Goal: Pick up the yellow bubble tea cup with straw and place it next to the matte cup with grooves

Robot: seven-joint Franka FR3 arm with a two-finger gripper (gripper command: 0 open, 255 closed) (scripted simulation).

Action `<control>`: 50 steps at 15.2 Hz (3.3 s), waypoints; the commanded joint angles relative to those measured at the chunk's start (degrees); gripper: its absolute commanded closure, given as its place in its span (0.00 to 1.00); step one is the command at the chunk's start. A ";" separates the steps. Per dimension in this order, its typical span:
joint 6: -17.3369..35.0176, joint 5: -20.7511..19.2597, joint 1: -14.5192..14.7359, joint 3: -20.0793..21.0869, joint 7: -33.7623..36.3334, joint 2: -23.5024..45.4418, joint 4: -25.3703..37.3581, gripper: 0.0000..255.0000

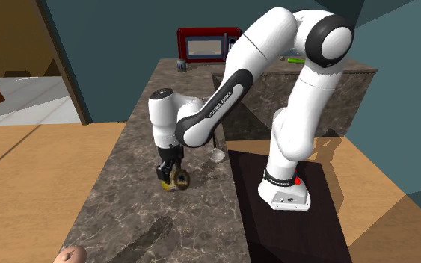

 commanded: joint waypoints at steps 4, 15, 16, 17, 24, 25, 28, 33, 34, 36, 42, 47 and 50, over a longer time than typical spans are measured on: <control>-4.65 0.67 0.15 -0.40 -0.68 -2.96 1.74 1.00; -14.13 1.37 0.36 -1.17 -1.46 -7.88 6.37 1.00; -14.97 1.40 0.36 -1.24 -1.50 -8.23 6.87 1.00; -15.81 1.42 0.37 -1.30 -1.55 -8.57 7.37 1.00; -21.58 1.50 0.36 -1.75 -1.79 -10.49 11.23 1.00; -22.39 1.50 0.36 -1.81 -1.81 -10.71 11.83 1.00; -24.79 1.48 0.33 -1.99 -1.87 -11.27 13.68 1.00; -28.75 1.41 0.27 -2.25 -1.94 -11.93 16.98 1.00; -29.53 1.39 0.25 -2.30 -1.95 -12.02 17.68 1.00; -30.83 1.36 0.23 -2.38 -1.96 -12.14 18.85 1.00; -31.23 -0.71 -2.84 -8.67 -10.42 -15.68 15.51 1.00; -31.41 -3.05 -5.64 -13.99 -17.40 -16.87 14.48 1.00; -31.41 -4.53 -7.35 -17.20 -21.58 -16.78 14.64 1.00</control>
